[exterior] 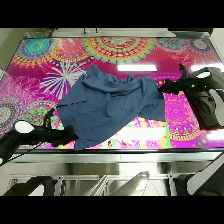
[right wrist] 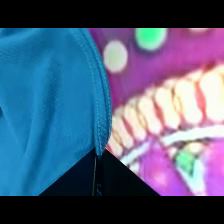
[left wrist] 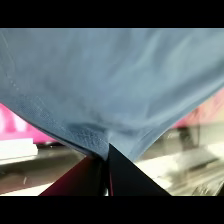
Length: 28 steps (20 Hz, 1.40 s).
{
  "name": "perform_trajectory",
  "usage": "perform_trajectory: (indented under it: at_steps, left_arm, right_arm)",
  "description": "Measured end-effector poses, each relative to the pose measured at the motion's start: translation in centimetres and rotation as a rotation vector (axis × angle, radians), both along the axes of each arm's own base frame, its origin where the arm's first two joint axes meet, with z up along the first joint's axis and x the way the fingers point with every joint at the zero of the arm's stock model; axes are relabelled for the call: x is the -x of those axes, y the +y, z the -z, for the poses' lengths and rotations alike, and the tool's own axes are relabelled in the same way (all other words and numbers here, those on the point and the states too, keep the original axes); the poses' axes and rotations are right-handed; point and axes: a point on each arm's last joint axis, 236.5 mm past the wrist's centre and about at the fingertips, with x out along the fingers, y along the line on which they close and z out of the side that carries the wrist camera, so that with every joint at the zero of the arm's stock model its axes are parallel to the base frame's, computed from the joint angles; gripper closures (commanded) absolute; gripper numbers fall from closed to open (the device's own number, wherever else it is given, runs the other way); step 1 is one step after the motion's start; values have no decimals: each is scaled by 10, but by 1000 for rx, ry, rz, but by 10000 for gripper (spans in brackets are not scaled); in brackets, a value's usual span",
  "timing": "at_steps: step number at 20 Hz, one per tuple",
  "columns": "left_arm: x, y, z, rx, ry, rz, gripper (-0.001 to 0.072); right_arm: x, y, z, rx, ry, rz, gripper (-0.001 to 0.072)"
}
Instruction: Fold the shirts.
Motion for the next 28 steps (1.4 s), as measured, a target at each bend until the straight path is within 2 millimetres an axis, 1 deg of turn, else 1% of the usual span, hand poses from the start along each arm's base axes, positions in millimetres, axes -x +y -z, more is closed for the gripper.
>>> perform_trajectory:
  at_steps: [2, 5, 8, 10, 13, 15, 16, 17, 18, 19, 20, 21, 22, 23, 24, 25, 26, 27, 28]
  left_arm:
    - [-16, 16, -8, -5, -47, -71, 681]
    - [-53, 49, -25, -29, -139, -154, 680]
    - [-102, 80, -43, -59, -219, -172, 681]
    - [-133, 93, -48, -66, -241, -149, 680]
    - [-171, 104, -45, -57, -240, -99, 681]
    - [-187, 107, -42, -45, -232, -68, 680]
    - [-194, 107, -41, -37, -228, -49, 680]
    - [-198, 107, -42, -29, -225, -30, 681]
    - [-201, 106, -44, -19, -224, -10, 681]
    - [-204, 103, -50, 4, -227, 13, 682]
    - [-206, 96, -62, 39, -243, 37, 683]
    - [-208, 85, -83, 97, -277, 64, 688]
    - [-210, 73, -110, 157, -329, 91, 688]
    - [-212, 60, -148, 227, -408, 120, 688]
    - [-212, 48, -189, 288, -496, 146, 688]
    - [-210, 38, -238, 344, -608, 172, 687]
    - [-202, 31, -292, 391, -732, 197, 687]
    - [-192, 26, -343, 424, -857, 216, 686]
    - [-176, 24, -393, 442, -981, 234, 686]
  right_arm:
    - [4, 5, -5, 1, 3, -36, 691]
    - [5, 4, -30, -12, -19, -46, 692]
    - [20, -18, -42, 26, 38, -25, 692]
    - [44, -28, -41, 30, 123, -17, 692]
    - [93, -27, -34, 8, 251, -13, 692]
    - [127, -19, -32, -1, 304, -3, 692]
    - [140, -15, -33, -5, 312, 10, 692]
    - [150, -9, -36, -16, 308, 17, 692]
    - [157, -2, -43, -39, 286, 26, 692]
    - [160, 9, -57, -79, 241, 32, 692]
    - [159, 19, -74, -121, 184, 33, 692]
    - [155, 29, -101, -174, 98, 35, 691]
    - [149, 38, -131, -221, 2, 35, 691]
    - [144, 46, -170, -262, -117, 31, 691]
    - [140, 51, -214, -288, -252, 25, 691]
    - [139, 54, -258, -298, -390, 23, 691]
    - [142, 54, -310, -288, -551, 28, 691]
    - [149, 53, -359, -266, -704, 40, 691]
    - [160, 51, -407, -227, -858, 61, 691]
